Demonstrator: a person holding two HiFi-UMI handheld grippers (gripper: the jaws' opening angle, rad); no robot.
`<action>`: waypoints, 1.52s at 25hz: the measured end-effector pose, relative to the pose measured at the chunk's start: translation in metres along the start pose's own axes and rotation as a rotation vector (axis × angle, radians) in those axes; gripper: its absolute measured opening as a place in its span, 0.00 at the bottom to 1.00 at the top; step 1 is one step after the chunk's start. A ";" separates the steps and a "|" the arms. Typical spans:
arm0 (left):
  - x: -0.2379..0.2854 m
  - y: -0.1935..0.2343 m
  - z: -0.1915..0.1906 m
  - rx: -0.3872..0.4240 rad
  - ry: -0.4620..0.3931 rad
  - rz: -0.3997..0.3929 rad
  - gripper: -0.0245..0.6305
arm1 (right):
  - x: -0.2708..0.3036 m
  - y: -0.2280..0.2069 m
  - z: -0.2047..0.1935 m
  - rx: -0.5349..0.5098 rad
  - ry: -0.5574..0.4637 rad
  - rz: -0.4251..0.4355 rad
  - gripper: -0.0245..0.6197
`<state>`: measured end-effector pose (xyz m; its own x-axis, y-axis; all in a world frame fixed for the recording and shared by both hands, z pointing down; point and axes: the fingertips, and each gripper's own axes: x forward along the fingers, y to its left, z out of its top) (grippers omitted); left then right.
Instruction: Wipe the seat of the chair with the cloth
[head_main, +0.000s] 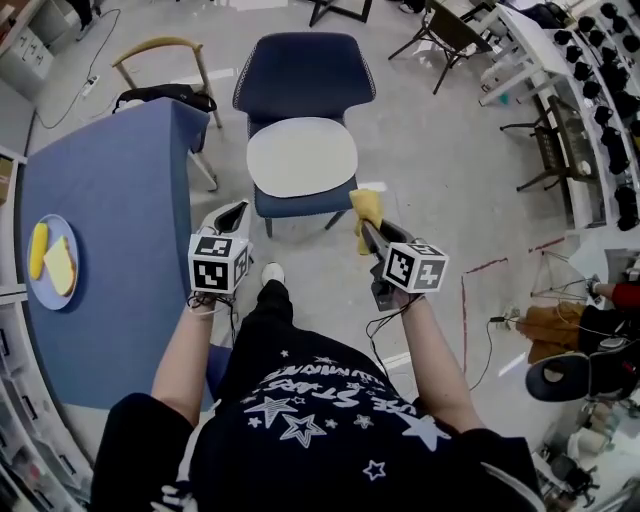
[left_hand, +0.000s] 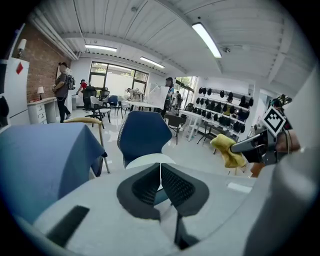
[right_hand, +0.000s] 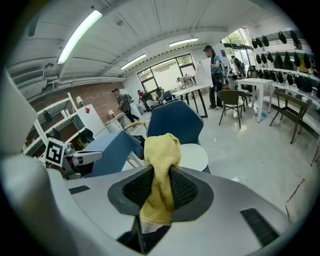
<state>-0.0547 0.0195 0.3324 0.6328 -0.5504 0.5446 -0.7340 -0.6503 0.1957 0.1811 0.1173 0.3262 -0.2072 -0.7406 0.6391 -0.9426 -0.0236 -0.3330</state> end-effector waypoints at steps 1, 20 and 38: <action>0.007 0.008 0.002 -0.007 -0.001 0.004 0.07 | 0.013 0.004 0.004 -0.012 0.017 0.010 0.20; 0.110 0.082 -0.020 -0.183 0.116 0.163 0.07 | 0.226 -0.017 0.036 -0.108 0.213 0.134 0.20; 0.193 0.151 -0.095 -0.330 0.159 0.316 0.07 | 0.445 0.018 -0.019 -0.404 0.343 0.304 0.20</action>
<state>-0.0666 -0.1351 0.5443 0.3395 -0.5905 0.7322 -0.9396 -0.2488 0.2351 0.0667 -0.2001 0.6173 -0.4915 -0.4144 0.7660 -0.8389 0.4613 -0.2887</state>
